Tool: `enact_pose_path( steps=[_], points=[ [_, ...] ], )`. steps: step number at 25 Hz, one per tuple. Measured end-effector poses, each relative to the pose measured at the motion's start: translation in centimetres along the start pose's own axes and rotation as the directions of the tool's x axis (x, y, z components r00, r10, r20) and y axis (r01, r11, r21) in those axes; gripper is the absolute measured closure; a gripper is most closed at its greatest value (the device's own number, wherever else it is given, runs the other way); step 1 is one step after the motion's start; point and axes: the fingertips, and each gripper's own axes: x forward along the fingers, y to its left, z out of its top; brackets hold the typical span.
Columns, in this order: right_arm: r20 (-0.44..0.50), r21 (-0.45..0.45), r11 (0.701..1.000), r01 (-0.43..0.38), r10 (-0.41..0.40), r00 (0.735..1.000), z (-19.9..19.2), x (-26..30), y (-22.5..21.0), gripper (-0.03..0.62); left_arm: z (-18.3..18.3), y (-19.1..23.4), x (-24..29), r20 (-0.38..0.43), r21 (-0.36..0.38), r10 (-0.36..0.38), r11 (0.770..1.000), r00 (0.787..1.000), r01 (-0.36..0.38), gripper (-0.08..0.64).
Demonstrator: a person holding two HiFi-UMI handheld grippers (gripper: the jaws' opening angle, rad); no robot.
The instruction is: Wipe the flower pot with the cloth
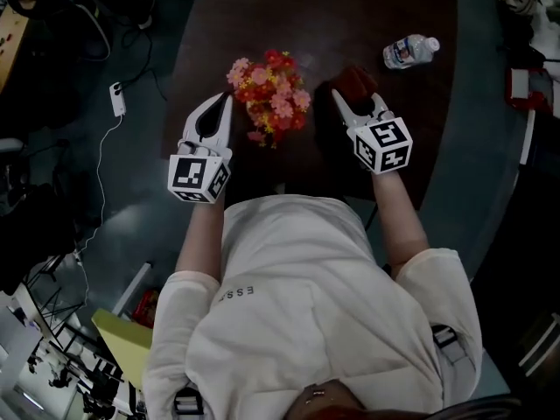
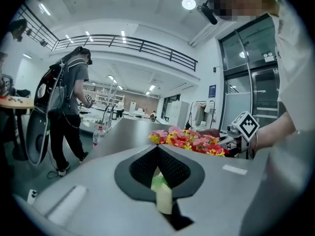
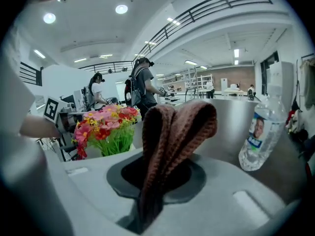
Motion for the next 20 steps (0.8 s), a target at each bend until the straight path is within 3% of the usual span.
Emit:
enact_pose_path(
  steps=[4,8,15,18,20],
  points=[
    [-0.006,0.034,0.988,0.149,-0.149,0.989,-2.4,-0.7,0.5,0.546,-1.1,1.1,0.6,-0.010,0.021,-0.104,0.994,0.995,0.104,0.545],
    [-0.003,0.093,0.944,0.316,-0.317,0.949,-5.3,-1.0,2.4,0.546,-3.2,1.9,0.8,-0.038,0.015,-0.249,0.968,0.968,0.250,0.545],
    [-0.089,0.206,0.802,0.561,-0.555,0.827,-9.6,-0.6,9.4,0.546,-4.3,5.7,-0.5,-0.088,0.028,-0.478,0.876,0.874,0.482,0.545],
    [-0.139,0.260,0.751,0.607,-0.593,0.793,-10.8,-0.2,13.2,0.546,-4.1,7.2,-1.9,-0.123,0.030,-0.535,0.840,0.836,0.541,0.545],
    [-0.156,0.300,0.728,0.617,-0.600,0.785,-11.3,0.4,16.2,0.546,-4.0,8.1,-3.0,-0.147,0.029,-0.568,0.816,0.810,0.577,0.545]
  ],
)
